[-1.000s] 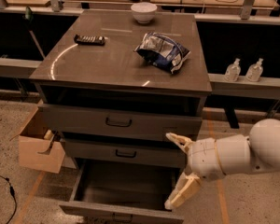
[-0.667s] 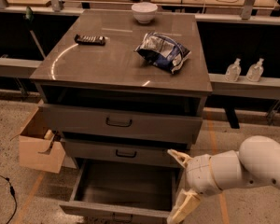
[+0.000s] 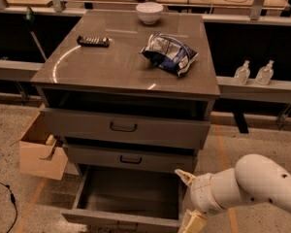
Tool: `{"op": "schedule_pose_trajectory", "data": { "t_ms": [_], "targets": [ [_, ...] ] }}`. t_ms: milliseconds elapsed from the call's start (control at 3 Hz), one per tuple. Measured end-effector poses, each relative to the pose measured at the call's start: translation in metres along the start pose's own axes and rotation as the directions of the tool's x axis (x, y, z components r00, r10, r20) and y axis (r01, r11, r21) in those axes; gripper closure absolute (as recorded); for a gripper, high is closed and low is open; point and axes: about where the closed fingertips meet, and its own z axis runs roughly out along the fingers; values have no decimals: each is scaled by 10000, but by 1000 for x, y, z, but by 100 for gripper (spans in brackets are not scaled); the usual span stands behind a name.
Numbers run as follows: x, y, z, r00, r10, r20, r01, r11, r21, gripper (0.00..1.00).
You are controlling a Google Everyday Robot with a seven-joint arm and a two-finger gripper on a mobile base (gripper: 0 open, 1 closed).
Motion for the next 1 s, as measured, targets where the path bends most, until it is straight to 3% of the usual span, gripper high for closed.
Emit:
{"op": "schedule_pose_trajectory", "data": {
  "t_ms": [333, 667, 1000],
  "targets": [
    [0, 0, 0, 10000, -2, 6, 2, 10000, 3, 0],
    [13, 10, 37, 9981, 240, -565, -258, 9991, -329, 0],
    [29, 27, 97, 9918, 464, -1188, -565, 9949, -833, 0]
  ]
}}
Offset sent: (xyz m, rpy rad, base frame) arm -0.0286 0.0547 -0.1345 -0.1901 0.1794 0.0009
